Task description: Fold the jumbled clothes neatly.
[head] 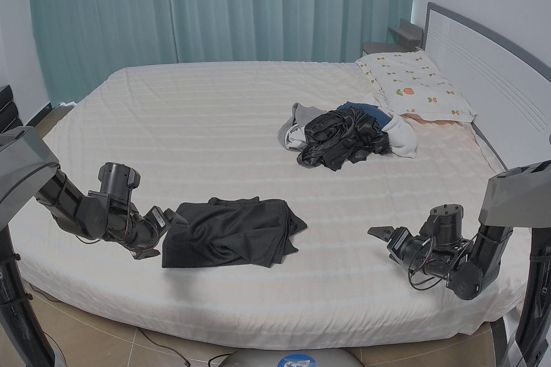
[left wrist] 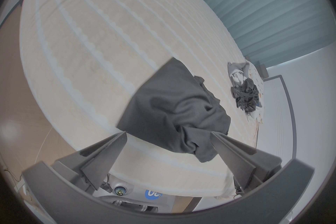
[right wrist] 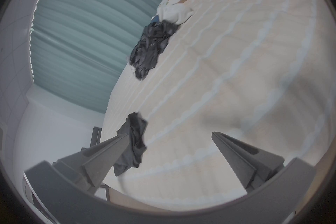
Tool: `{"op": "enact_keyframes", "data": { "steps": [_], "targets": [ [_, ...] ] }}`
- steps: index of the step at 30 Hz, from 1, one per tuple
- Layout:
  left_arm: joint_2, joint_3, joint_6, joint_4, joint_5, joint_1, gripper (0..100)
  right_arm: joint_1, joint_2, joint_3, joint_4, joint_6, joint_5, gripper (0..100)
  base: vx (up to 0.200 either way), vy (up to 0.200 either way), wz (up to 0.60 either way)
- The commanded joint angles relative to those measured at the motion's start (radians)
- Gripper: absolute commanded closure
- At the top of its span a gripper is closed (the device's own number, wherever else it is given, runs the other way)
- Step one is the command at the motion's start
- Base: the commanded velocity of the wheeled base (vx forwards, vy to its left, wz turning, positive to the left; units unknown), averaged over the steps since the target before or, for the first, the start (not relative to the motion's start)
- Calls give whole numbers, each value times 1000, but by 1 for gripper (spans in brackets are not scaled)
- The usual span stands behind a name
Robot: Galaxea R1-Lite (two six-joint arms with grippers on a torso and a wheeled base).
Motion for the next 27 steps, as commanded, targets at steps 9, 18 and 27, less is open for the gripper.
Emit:
{"op": "enact_keyframes", "data": {
  "steps": [9,18,27],
  "targets": [
    [28,-2,-2,-2,0,24,0,122,26,-76,25,-131,78,0,0,200,0],
    [51,-11,-7,2,-9,41,0,139,113,-180,17,-159,187,0,0,200,0],
    [72,-2,1,-7,-8,37,0,125,133,-193,23,-226,199,0,0,0,0]
  ]
}}
